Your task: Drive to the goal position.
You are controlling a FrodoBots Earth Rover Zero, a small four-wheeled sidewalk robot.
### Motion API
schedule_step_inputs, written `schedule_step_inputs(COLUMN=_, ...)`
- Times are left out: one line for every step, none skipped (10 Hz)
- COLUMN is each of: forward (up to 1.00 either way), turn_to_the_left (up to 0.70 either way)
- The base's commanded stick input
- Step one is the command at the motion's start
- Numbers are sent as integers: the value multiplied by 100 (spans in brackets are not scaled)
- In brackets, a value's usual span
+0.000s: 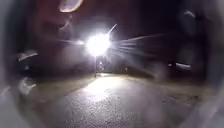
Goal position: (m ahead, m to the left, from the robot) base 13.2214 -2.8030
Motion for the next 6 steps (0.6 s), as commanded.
schedule_step_inputs(forward=70, turn_to_the_left=0)
schedule_step_inputs(forward=70, turn_to_the_left=0)
schedule_step_inputs(forward=70, turn_to_the_left=0)
schedule_step_inputs(forward=70, turn_to_the_left=0)
schedule_step_inputs(forward=70, turn_to_the_left=0)
schedule_step_inputs(forward=70, turn_to_the_left=0)
